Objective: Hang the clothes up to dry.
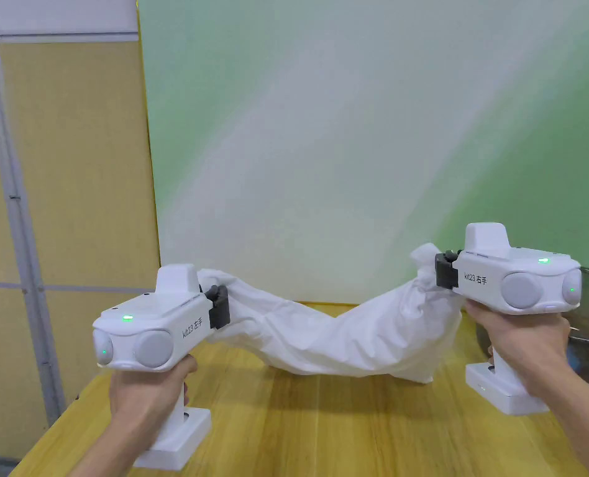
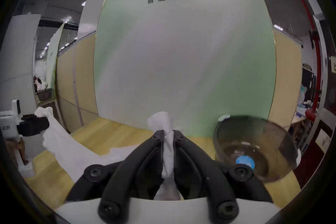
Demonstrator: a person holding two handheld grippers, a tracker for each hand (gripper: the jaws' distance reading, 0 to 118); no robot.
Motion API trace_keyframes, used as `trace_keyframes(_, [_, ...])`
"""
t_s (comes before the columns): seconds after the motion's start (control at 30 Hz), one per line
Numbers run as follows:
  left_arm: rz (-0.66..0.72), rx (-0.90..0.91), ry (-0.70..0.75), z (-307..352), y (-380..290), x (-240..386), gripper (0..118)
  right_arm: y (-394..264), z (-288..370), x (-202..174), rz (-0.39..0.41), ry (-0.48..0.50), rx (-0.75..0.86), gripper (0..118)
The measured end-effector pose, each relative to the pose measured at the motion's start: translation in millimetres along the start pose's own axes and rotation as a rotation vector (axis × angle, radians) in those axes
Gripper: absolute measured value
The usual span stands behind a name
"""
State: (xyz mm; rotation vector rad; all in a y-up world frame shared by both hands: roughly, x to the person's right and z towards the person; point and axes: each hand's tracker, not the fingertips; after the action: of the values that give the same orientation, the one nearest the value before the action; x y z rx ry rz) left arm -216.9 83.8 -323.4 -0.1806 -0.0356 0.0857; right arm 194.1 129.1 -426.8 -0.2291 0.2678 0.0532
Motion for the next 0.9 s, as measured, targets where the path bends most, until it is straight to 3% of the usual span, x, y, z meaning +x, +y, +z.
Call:
trace_keyframes(0.1, [-0.006,-0.063,-0.03,18,-16,-2,9,-27,20,4,-0.01,0.014,-0.071,8])
trace_keyframes(0.2, [-0.015,-0.103,-0.025,37,-42,0,9,-57,44,5,0.038,0.017,-0.123,8])
trace_keyframes(0.33, [0.043,-0.222,-0.031,63,-72,7,9,-98,70,6,-0.029,0.068,-0.276,8])
trace_keyframes(0.4, [0.055,-0.287,-0.033,71,-81,9,9,-116,75,8,0.0,0.072,-0.292,8])
trace_keyframes(0.5, [0.009,-0.343,-0.057,82,-92,13,9,-131,83,7,0.061,0.055,-0.367,8])
trace_keyframes(0.63, [0.018,-0.406,-0.056,90,-98,6,9,-150,79,24,0.008,0.086,-0.433,8])
trace_keyframes(0.8, [-0.091,-0.566,-0.071,98,-107,5,9,-151,108,8,0.089,0.093,-0.549,8])
trace_keyframes(0.9, [-0.111,-0.637,-0.071,95,-115,9,9,-154,112,3,0.081,0.092,-0.6,8])
